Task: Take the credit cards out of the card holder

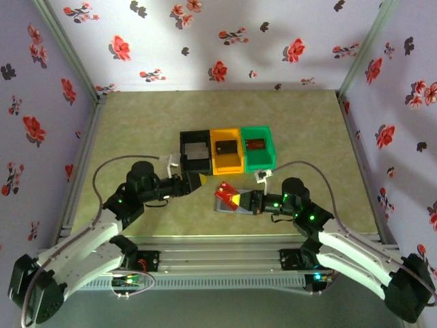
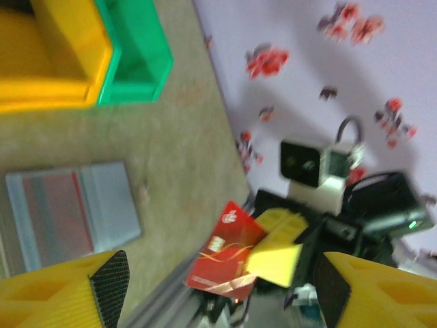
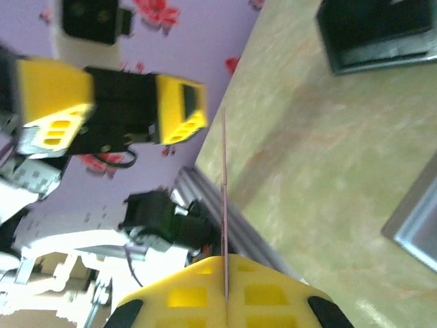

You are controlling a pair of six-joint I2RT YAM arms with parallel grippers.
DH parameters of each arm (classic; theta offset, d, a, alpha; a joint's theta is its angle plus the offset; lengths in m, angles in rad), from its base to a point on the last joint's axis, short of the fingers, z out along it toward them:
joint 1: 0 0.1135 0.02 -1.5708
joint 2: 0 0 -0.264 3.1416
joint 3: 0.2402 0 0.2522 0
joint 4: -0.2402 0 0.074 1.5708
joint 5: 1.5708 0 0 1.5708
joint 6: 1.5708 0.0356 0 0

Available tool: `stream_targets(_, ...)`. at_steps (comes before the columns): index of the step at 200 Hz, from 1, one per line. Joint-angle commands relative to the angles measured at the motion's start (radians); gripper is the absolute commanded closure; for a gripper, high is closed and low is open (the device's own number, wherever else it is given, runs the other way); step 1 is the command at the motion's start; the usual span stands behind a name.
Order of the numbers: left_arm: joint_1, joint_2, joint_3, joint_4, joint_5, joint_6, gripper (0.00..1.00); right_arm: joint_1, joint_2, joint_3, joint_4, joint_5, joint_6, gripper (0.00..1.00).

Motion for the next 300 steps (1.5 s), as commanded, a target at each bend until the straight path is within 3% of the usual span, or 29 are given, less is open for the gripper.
stream_targets(1, 0.006, 0.053, 0.064, -0.194, 0.203, 0.135, 0.25, -0.008, 0.015, 0.05, -0.009, -0.167, -0.075, 1.0)
stream_targets(53, 0.006, 0.105, 0.145, -0.244, 0.311, 0.21, 0.28, -0.007, 0.119, 0.02, 0.161, -0.254, 0.006, 1.0)
stream_targets(85, -0.002, 0.134, 0.098, -0.114, 0.387, 0.138, 0.4, -0.004, 0.12, 0.02, 0.191, -0.263, 0.017, 1.0)
stream_targets(136, -0.016, 0.152, 0.116, -0.154, 0.394, 0.177, 0.53, 0.026, 0.145, 0.015, 0.234, -0.273, 0.028, 1.0)
stream_targets(169, -0.02, 0.167, 0.101, -0.061, 0.419, 0.123, 0.61, 0.043, 0.165, 0.021, 0.236, -0.277, 0.023, 1.0)
stream_targets(240, -0.026, 0.146, 0.082, -0.024, 0.434, 0.091, 1.0, 0.045, 0.159, 0.031, 0.187, -0.258, -0.006, 1.0)
stream_targets(258, -0.026, 0.143, 0.083, -0.034, 0.434, 0.099, 1.0, 0.042, 0.136, 0.05, 0.097, -0.224, -0.052, 1.0)
stream_targets(281, -0.027, 0.127, 0.086, -0.054, 0.408, 0.109, 1.0, 0.029, 0.07, 0.047, -0.003, -0.16, -0.093, 0.61)
stream_targets(300, -0.026, 0.1, 0.083, -0.066, 0.356, 0.111, 1.0, 0.021, 0.007, 0.021, -0.013, -0.134, -0.089, 0.48)
